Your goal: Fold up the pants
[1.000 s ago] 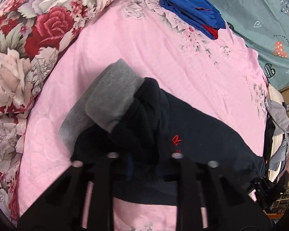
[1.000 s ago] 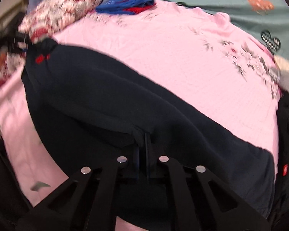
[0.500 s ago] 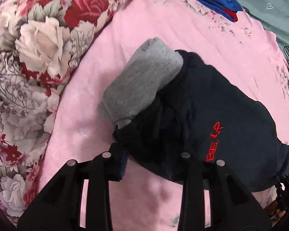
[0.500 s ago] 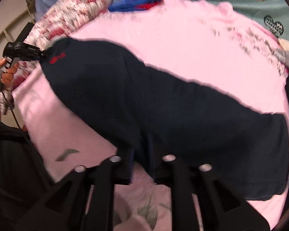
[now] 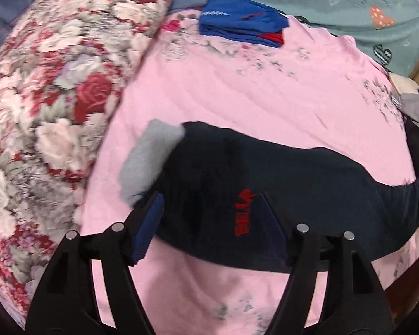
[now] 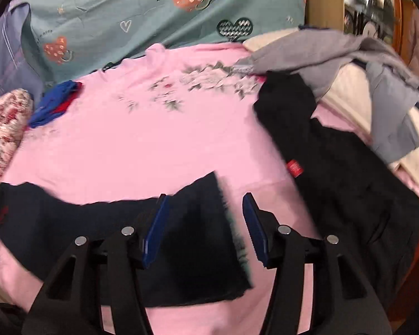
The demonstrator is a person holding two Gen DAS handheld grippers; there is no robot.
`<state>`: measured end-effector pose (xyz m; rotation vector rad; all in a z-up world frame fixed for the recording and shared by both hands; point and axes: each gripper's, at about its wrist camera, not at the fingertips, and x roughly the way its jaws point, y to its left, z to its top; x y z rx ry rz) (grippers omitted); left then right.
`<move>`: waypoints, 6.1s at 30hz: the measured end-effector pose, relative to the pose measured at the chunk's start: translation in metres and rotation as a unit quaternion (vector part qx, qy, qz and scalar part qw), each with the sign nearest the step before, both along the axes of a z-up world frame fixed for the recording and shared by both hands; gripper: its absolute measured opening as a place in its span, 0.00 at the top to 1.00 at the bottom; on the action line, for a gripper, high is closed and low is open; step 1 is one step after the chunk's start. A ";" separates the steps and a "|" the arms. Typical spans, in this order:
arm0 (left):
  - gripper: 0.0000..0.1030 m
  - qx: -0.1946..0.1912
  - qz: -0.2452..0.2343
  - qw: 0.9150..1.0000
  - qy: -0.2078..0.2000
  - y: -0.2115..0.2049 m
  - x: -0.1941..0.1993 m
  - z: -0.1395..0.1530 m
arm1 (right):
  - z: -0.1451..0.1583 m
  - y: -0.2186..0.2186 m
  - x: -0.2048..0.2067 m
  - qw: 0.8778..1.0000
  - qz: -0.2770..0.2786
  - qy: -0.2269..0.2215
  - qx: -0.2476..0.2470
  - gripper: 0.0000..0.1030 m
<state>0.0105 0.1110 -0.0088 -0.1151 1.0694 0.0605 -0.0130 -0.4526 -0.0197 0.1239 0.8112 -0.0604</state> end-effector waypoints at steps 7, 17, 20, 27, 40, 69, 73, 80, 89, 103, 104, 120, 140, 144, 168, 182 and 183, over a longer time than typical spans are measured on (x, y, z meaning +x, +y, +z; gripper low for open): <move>0.31 -0.021 0.016 0.997 0.073 -0.004 0.039 -0.060 | -0.028 -0.007 0.031 0.997 -0.008 0.057 0.050 0.97; 0.31 -0.009 -0.002 0.997 0.071 -0.007 0.040 -0.058 | -0.028 -0.043 -0.006 0.994 -0.089 0.047 0.046 0.63; 0.28 -0.006 -0.007 0.999 0.046 -0.006 0.030 -0.042 | -0.004 -0.054 -0.033 0.991 -0.105 0.019 0.084 0.49; 0.19 0.032 -0.014 0.998 0.048 -0.019 0.040 -0.049 | -0.036 -0.025 -0.045 0.992 -0.064 0.089 0.065 0.64; 0.15 -0.005 -0.070 0.997 -0.014 -0.071 0.075 -0.014 | 0.056 0.158 0.048 0.979 0.192 -0.051 0.056 0.46; 0.12 0.028 -0.070 0.997 0.026 -0.068 0.074 -0.073 | -0.018 0.345 0.119 0.902 0.417 0.084 0.077 0.75; 0.13 0.006 -0.066 0.997 0.025 -0.061 0.070 -0.060 | -0.042 0.357 0.109 0.895 0.429 0.113 0.047 0.75; 0.14 0.006 -0.077 0.997 0.007 -0.075 0.084 -0.049 | -0.040 0.341 0.084 0.897 0.429 0.095 0.052 0.75; 0.13 -0.006 -0.081 0.997 0.012 -0.065 0.069 -0.072 | -0.032 0.318 0.078 0.900 0.422 0.095 0.059 0.64; 0.14 -0.039 -0.065 0.997 0.006 -0.044 0.060 -0.053 | -0.040 0.359 0.071 0.882 0.464 0.073 -0.023 0.65; 0.14 -0.041 -0.058 0.998 0.000 -0.039 0.059 -0.049 | -0.040 0.359 0.070 0.880 0.469 0.073 -0.028 0.65; 0.14 -0.011 -0.026 1.000 -0.006 -0.009 0.049 -0.064 | -0.032 0.350 0.123 0.892 0.448 0.059 -0.009 0.98; 0.14 -0.009 -0.025 1.000 -0.006 -0.009 0.028 -0.045 | -0.029 0.319 0.133 0.923 0.375 0.066 0.064 0.95; 0.14 -0.006 -0.025 1.000 -0.017 -0.005 0.026 -0.039 | -0.025 0.325 0.127 0.893 0.416 0.089 0.145 0.95; 0.09 -0.032 0.009 0.999 -0.006 0.025 -0.006 -0.029 | -0.010 -0.043 -0.076 0.985 -0.046 0.048 0.159 0.22; 0.09 -0.122 0.087 0.987 0.061 0.072 -0.005 -0.065 | -0.047 -0.011 -0.030 0.971 -0.048 0.018 0.234 0.14; 0.10 -0.142 0.087 0.984 0.065 0.074 0.001 -0.070 | -0.047 -0.010 -0.029 0.971 -0.051 0.014 0.232 0.14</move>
